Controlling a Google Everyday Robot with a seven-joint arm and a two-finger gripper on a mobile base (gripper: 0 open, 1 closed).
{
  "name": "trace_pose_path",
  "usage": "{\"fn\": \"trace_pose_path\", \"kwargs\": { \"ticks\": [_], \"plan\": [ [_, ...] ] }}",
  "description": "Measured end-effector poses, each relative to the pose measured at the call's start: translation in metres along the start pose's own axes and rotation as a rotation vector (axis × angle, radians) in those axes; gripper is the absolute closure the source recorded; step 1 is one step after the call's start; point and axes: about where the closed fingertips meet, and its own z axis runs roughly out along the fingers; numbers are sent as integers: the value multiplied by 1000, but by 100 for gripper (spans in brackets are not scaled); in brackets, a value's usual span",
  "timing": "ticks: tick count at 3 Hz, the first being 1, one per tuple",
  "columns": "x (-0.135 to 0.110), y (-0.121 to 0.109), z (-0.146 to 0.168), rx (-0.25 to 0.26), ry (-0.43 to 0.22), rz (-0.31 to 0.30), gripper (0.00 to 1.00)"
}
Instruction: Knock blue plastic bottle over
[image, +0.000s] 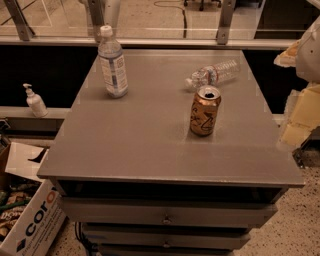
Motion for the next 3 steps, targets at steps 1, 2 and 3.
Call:
{"fn": "trace_pose_path", "kwargs": {
  "ticks": [1,2,3],
  "plan": [
    [0,0,0,0,0,0,0],
    [-12,3,6,-9,-32,0,0],
    [-42,4,15,-12,-86,2,0]
  ]
}}
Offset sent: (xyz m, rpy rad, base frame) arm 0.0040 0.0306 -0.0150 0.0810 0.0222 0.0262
